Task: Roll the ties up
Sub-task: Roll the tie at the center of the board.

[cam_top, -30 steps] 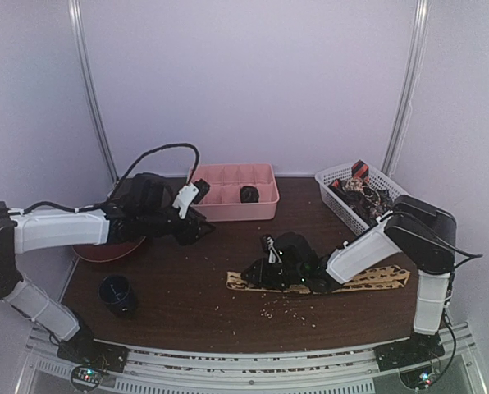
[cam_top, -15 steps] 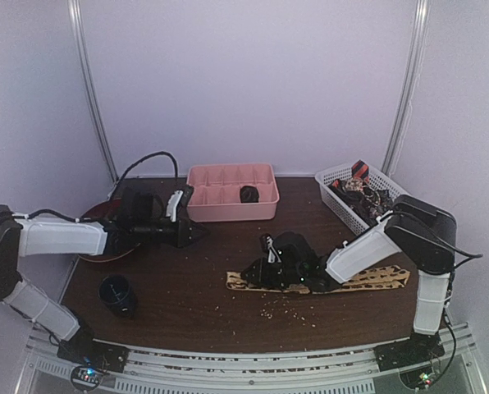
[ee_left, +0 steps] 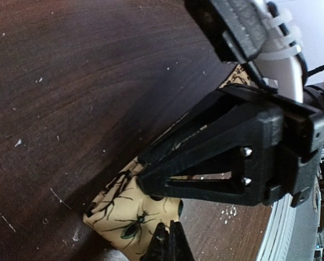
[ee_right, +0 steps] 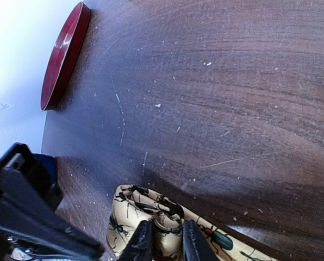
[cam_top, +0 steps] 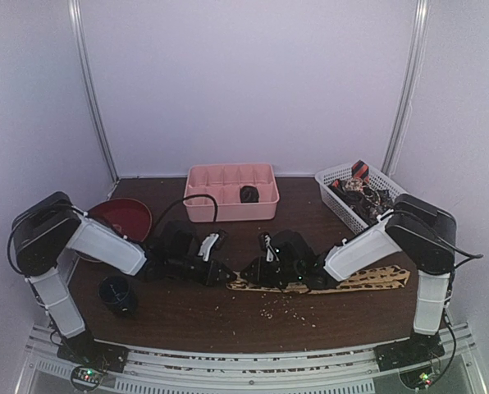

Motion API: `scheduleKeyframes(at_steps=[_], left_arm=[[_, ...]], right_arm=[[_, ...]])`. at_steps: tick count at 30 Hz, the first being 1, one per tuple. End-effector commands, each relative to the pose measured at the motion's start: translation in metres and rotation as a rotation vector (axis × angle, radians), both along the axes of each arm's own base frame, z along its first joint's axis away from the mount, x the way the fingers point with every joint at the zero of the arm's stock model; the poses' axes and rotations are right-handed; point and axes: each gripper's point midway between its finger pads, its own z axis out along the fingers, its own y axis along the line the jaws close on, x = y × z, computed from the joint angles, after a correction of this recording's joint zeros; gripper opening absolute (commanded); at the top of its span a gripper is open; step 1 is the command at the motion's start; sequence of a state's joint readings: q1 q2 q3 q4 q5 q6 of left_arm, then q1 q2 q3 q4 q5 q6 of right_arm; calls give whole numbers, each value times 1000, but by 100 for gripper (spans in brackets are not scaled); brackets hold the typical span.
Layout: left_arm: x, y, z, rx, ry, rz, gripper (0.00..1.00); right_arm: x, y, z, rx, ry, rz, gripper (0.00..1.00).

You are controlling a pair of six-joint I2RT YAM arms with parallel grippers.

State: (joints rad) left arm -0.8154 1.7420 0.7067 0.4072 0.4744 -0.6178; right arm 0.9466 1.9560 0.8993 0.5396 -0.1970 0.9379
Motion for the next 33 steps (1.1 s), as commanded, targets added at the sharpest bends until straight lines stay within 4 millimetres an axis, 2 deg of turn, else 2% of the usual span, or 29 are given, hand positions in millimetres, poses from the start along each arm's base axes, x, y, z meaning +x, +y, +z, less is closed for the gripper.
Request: scheduleKeyframes(at_steps=[1, 9, 15, 23, 27, 30, 33], left_arm=[[5, -3, -8, -24, -16, 17, 0], [0, 0, -25, -3, 14, 21, 0], [0, 0, -26, 0, 14, 24, 0], [1, -2, -28, -4, 21, 24, 0], [2, -3, -25, -9, 20, 26, 0], [3, -4, -24, -10, 17, 29, 0], [4, -3, -22, -4, 18, 39, 0]], right_arm=[[6, -1, 10, -12, -24, -13, 20], [4, -6, 16, -17, -22, -28, 23], [2, -15, 27, -49, -44, -38, 29], [-3, -7, 16, -86, -24, -4, 24], [-9, -1, 3, -91, 11, 39, 21], [-13, -3, -4, -102, 25, 40, 16], [-15, -9, -7, -123, 23, 31, 14]])
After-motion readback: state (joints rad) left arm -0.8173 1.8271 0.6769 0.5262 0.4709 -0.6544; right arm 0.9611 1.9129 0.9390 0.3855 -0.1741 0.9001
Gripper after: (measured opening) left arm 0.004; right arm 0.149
